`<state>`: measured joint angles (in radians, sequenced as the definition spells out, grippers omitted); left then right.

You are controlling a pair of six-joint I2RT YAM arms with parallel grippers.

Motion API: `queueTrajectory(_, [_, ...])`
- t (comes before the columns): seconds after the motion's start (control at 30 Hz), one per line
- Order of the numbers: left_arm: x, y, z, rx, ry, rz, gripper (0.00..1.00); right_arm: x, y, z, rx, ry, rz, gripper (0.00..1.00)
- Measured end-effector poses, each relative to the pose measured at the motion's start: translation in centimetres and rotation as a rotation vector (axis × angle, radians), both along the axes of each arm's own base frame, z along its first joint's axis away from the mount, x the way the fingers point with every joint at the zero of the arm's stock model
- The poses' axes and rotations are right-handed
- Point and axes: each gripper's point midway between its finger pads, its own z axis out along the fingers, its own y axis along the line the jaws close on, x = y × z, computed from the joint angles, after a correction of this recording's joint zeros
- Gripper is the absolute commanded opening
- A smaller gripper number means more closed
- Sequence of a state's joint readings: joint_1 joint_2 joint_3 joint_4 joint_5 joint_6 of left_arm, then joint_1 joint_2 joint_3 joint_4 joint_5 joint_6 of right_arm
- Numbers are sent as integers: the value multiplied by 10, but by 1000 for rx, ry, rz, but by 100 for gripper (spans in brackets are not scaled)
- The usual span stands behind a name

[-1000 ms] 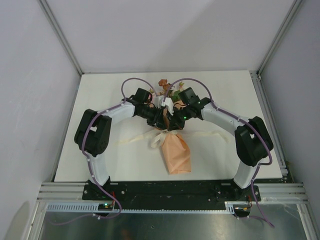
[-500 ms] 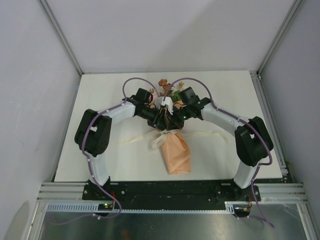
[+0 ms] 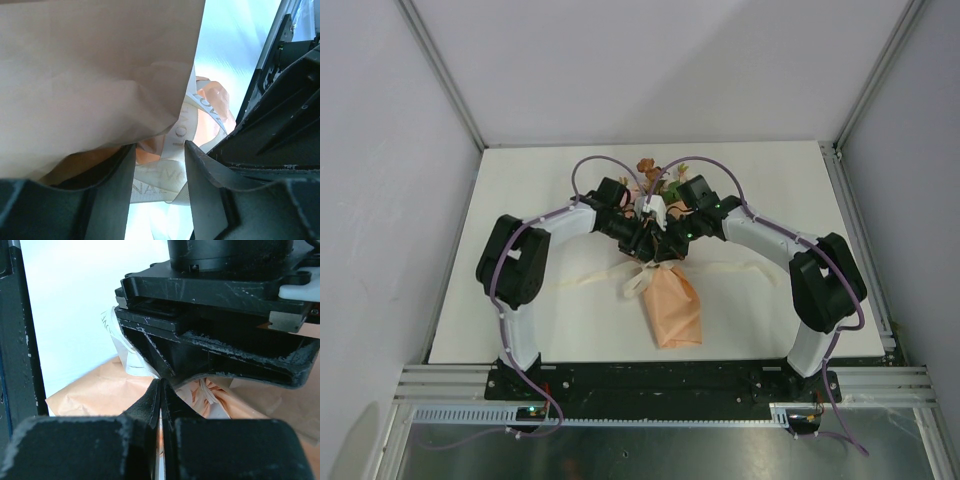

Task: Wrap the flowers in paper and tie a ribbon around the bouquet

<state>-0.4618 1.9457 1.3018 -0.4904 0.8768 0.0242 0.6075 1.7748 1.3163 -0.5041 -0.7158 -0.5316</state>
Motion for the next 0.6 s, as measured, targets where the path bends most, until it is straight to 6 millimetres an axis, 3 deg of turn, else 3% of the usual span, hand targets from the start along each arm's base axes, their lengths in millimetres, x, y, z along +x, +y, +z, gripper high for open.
queueTrajectory(0.23, [-2, -2, -3, 3, -1, -13, 31, -2, -2, -3, -7, 10, 0, 0])
queueTrajectory(0.5, [-2, -4, 1, -6, 5, -18, 17, -6, -6, -9, -21, 22, 4, 0])
queueTrajectory(0.6, [-3, -5, 3, -17, 11, -20, 6, -8, -8, -12, -27, 28, 6, 0])
